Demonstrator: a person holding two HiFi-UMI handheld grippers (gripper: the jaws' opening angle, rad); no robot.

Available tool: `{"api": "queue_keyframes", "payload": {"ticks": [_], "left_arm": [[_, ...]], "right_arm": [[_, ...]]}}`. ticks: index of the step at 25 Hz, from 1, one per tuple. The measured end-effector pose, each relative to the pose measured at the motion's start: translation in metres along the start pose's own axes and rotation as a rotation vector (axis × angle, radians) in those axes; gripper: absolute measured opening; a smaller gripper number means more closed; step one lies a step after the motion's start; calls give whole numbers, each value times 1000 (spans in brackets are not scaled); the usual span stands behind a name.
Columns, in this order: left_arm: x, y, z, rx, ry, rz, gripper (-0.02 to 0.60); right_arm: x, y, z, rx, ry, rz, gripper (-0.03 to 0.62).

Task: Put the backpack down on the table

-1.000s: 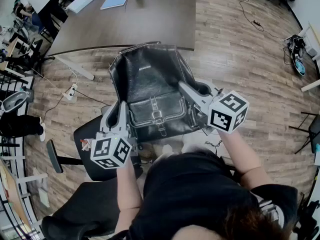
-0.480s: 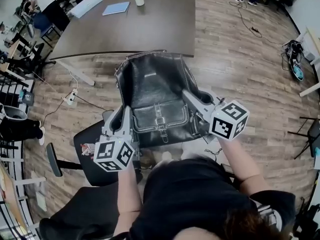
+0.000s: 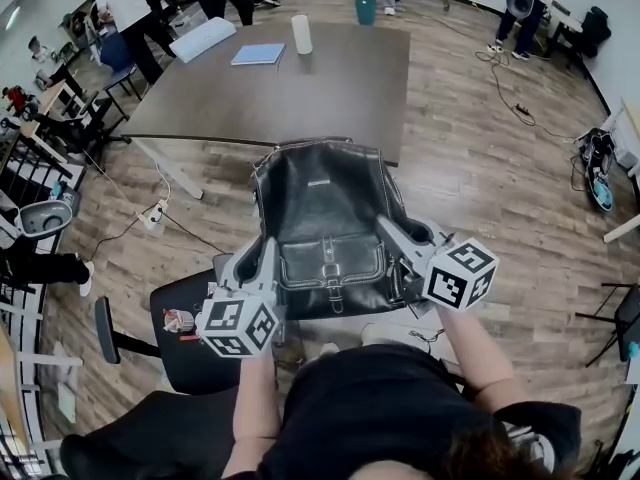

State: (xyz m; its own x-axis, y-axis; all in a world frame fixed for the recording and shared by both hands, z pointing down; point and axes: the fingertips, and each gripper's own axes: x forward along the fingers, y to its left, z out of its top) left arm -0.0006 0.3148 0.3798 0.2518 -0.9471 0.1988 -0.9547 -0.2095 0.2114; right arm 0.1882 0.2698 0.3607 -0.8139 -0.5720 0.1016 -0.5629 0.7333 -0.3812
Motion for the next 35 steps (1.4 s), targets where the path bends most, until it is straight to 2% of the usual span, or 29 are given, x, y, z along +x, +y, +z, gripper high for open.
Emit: {"api": "queue_keyframes", "payload": {"ticks": [5, 18, 29, 35], "left_arm": [[18, -12, 6, 3, -8, 24, 66], [27, -13, 12, 6, -7, 96, 64], [46, 37, 26, -19, -37, 80, 64], [67, 112, 59, -19, -59, 65, 64]], "right_arm": [[0, -21, 13, 2, 3, 25, 51], [15, -39, 20, 28, 14, 104, 51], [70, -38, 24, 22, 20, 88, 51], [150, -24, 42, 14, 5, 84, 51]]}}
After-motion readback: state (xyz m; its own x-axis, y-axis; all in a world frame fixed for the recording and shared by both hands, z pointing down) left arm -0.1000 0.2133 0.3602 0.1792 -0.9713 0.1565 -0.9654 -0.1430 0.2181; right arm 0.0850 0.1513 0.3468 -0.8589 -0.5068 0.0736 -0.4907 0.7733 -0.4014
